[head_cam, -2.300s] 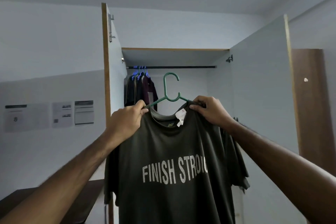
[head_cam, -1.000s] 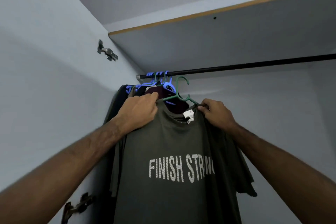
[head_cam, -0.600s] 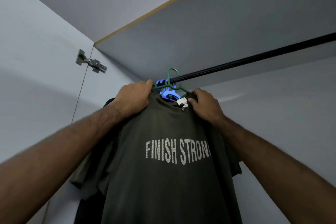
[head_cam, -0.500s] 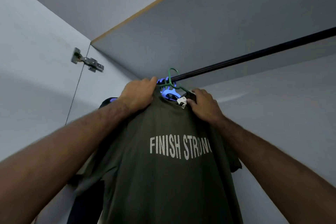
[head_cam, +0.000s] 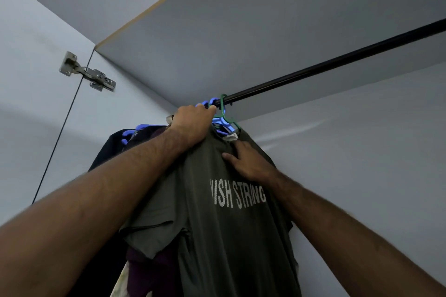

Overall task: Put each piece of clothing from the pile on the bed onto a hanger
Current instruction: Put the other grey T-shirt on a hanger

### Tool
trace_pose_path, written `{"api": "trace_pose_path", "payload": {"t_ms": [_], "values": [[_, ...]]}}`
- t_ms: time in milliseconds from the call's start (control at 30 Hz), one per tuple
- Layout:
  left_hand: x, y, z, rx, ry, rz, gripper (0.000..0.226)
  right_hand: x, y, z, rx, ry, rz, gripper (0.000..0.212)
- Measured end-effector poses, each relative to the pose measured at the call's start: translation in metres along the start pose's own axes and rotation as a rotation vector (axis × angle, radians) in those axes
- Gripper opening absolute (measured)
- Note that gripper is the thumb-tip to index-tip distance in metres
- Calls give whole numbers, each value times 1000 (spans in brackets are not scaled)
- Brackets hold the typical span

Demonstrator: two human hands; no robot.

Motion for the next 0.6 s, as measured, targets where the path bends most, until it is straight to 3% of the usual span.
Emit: {"api": "trace_pose_path", "payload": {"t_ms": [200, 333, 467, 600], "values": [[25, 8, 10, -126, 87, -92, 31, 19, 5, -8, 50, -37, 48, 62], [56, 15, 12, -278, 98, -182, 65, 41, -2, 9, 108, 62, 117, 73], [132, 40, 21, -51, 56, -187, 72, 98, -17, 18, 202, 153, 279, 80], [240, 64, 32, 120, -73, -155, 68, 190, -27, 0, 154, 76, 324, 81]]}}
Point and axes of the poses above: each hand's wrist, its own x-axis away from the middle knuckle, its own z-axis out of the back of the hand, y = z × x, the point moved 7 cm from there along -x, towards the middle knuckle, and after that the axes turned 12 degrees about y, right-handed, at the moved point
